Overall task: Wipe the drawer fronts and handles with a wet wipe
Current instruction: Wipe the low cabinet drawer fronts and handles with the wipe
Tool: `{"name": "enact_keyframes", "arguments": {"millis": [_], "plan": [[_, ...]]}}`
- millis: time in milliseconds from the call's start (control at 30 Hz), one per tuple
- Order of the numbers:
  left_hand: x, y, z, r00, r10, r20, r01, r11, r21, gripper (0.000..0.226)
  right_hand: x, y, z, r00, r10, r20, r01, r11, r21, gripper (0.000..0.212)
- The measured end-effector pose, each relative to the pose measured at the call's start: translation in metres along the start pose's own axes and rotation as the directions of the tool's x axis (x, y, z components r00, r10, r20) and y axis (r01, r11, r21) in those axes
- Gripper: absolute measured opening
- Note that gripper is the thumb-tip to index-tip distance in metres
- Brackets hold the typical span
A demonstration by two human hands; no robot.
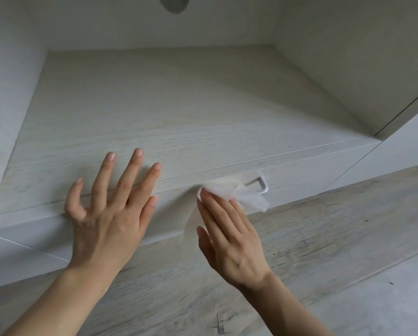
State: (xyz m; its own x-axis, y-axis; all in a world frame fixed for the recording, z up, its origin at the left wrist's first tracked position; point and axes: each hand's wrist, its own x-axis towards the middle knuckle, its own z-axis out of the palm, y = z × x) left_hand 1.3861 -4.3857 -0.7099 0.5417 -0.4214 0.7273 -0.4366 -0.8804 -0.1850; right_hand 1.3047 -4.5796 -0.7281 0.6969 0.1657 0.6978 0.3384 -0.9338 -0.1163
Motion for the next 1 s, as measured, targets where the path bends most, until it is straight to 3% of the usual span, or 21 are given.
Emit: {"name": "enact_keyframes", "arguments": {"millis": [233,333,600,733,900,1000], "plan": [[-0.001,0.000,0.000,1.000,0.001,-0.010,-0.001,1.000,0.011,0.046,-0.004,0.013,-0.010,0.997,0.020,-0.074,-0.018,1.000,0.017,0.044],[-0.001,0.000,0.001,1.000,0.009,-0.006,-0.009,1.000,0.000,0.045,0.013,0.011,-0.007,0.993,0.031,-0.118,-0.031,1.000,0.000,0.025],[0.001,0.001,-0.001,1.000,-0.006,0.016,0.006,1.000,0.013,0.043,0.012,0.027,-0.024,0.994,0.047,-0.097,-0.046,0.999,0.014,0.008],[-0.001,0.001,-0.001,1.000,-0.022,0.017,0.021,1.000,0.006,0.042,0.017,0.018,-0.019,0.994,0.083,-0.065,-0.081,0.996,0.037,0.011],[0.001,0.001,-0.003,1.000,-0.021,0.018,0.021,1.000,0.000,0.042,0.029,0.018,-0.048,0.993,0.090,-0.072,-0.096,0.992,-0.081,0.013],[0.003,0.002,-0.005,0.998,-0.026,0.049,0.027,0.999,-0.017,0.042,0.039,0.017,-0.073,0.977,0.202,0.071,-0.199,0.979,-0.044,0.010]]}}
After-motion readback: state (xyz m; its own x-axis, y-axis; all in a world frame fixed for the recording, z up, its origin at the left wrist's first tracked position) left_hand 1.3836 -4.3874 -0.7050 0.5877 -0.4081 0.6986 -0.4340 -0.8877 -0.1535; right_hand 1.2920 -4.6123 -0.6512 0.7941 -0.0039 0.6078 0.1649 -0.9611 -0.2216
